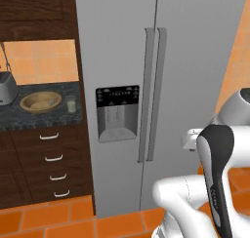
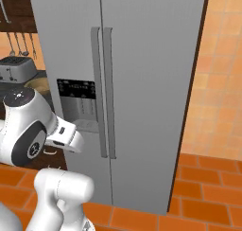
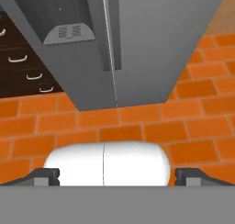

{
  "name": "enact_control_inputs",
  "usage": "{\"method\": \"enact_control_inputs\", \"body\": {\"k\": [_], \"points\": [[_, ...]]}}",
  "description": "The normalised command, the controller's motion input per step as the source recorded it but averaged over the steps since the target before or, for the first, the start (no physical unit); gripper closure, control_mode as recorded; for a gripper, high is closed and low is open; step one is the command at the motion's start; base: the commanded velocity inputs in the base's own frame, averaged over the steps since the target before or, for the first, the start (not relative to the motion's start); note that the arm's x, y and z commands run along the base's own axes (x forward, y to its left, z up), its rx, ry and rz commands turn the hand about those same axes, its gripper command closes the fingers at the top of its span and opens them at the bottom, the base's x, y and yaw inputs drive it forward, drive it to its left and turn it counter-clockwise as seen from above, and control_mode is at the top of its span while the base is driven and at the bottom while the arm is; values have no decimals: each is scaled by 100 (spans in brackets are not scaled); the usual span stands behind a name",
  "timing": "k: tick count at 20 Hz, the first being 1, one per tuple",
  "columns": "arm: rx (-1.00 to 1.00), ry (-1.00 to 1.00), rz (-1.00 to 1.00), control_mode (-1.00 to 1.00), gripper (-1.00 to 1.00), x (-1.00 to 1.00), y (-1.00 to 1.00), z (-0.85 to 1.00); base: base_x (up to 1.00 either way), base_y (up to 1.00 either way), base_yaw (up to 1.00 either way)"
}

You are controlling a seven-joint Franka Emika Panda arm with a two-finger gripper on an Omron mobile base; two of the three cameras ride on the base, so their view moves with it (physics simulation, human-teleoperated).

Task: Grab a lemon wedge from the fridge and one ice cube from the ice bowl, and put them in the glass of lemonade.

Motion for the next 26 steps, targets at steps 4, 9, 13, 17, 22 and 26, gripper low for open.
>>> {"method": "enact_control_inputs", "body": {"k": [4, 9, 13, 17, 22, 26], "points": [[0, 0, 0, 100, -100, 0, 0, 0, -9, 0, 0], [0, -60, 6, -100, -100, -44, 0, 95, 0, 0, 0], [-2, -59, 6, -100, -100, -12, 0, 100, 0, 0, 0], [-17, -14, -1, -100, -100, 15, 3, 100, 0, 0, 0], [-24, 6, -10, -100, -100, 99, 0, 85, 0, 0, 0], [-2, -4, 0, -100, -100, 72, 0, -41, 0, 0, 0]]}}
